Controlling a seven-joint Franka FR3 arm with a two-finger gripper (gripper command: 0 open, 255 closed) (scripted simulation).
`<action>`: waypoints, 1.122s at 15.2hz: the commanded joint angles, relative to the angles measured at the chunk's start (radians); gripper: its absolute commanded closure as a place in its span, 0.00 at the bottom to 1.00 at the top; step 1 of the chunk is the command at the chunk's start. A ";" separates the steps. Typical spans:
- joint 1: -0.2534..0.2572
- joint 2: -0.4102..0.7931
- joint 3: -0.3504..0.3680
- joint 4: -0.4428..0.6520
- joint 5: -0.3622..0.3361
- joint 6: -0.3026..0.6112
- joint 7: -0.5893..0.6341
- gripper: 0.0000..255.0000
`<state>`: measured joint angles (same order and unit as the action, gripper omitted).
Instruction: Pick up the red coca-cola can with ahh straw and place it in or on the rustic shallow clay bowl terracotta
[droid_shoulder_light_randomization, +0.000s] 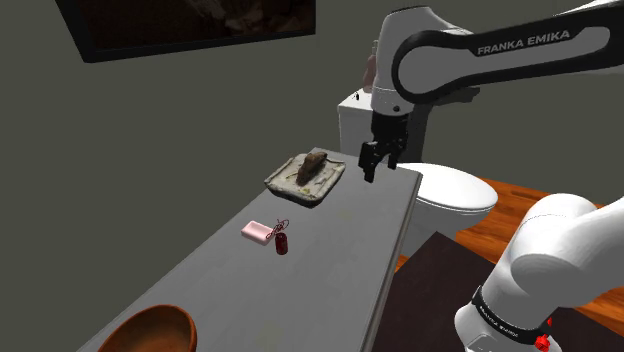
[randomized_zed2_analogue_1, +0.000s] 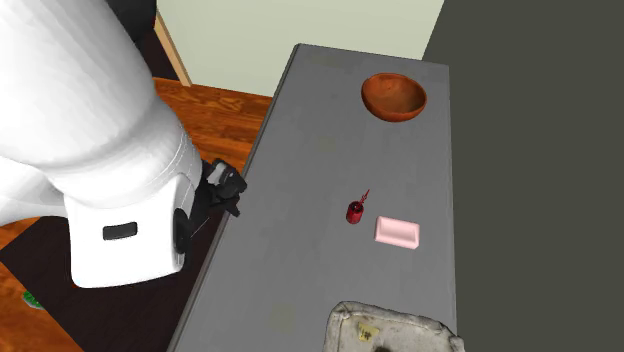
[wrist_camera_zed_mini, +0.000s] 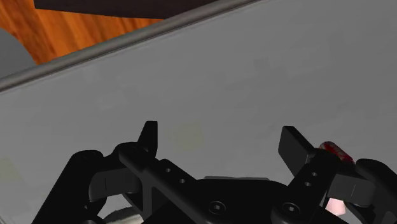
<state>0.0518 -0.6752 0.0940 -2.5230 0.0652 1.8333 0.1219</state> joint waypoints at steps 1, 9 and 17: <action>0.016 0.052 0.040 0.005 0.020 0.055 0.043 0.00; 0.056 0.282 0.186 0.061 0.044 0.250 0.203 0.00; 0.071 0.566 0.314 0.201 -0.046 0.401 0.403 0.00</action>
<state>0.1221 -0.1549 0.3928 -2.3500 0.0401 2.2160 0.4951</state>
